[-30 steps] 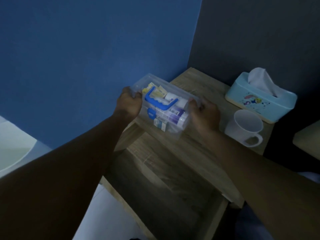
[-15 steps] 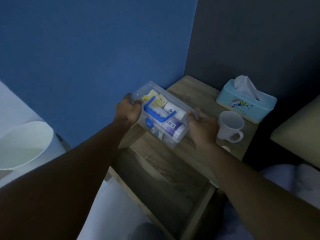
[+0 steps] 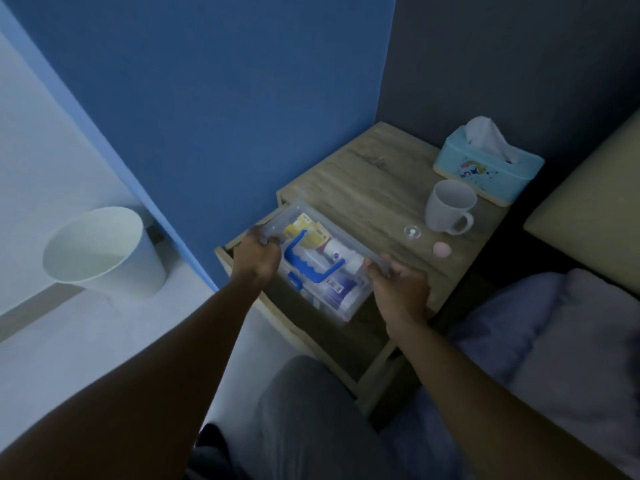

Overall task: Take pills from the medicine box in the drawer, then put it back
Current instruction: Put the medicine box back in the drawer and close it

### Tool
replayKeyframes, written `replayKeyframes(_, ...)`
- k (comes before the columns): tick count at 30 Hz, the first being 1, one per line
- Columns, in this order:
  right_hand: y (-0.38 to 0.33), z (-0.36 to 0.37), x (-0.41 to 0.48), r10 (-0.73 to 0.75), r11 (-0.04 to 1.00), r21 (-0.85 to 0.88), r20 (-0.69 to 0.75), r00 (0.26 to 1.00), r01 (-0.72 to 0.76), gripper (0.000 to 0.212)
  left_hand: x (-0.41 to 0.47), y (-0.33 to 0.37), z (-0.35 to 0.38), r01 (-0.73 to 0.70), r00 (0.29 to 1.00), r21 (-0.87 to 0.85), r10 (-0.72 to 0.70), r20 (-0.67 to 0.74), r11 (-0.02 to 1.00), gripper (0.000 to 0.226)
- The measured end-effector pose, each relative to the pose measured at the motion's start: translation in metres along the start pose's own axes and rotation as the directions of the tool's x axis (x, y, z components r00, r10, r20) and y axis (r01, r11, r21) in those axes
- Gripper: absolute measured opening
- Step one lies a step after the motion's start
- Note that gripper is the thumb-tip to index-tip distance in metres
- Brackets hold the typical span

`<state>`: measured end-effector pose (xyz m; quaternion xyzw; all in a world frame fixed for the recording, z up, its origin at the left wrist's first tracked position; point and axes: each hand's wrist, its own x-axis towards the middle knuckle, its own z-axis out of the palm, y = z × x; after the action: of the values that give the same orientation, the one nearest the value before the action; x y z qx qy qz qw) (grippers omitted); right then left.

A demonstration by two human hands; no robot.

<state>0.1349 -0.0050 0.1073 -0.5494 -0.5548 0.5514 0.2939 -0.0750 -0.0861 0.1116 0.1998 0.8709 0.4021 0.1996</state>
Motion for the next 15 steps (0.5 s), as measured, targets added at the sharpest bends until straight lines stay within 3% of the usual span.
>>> replayKeyframes(4, 0.028, 0.006, -0.007, 0.060, 0.998, -0.021, 0.038, 0.997, -0.059, 0.038, -0.005, -0.031, 0.009, 0.078, 0.992, -0.082, -0.069, 0.101, 0.994, 0.041)
replayKeyframes(9, 0.051, 0.015, 0.004, 0.110, 0.993, -0.044, -0.022, 0.994, -0.111, 0.043, 0.007, -0.049, 0.028, 0.116, 0.981, -0.122, -0.095, 0.167, 0.986, 0.021)
replayKeyframes(15, 0.076, 0.023, 0.018, 0.160, 0.987, -0.014, -0.085, 0.983, -0.162, 0.044, 0.025, -0.061, 0.054, 0.151, 0.963, -0.116, -0.119, 0.243, 0.982, 0.026)
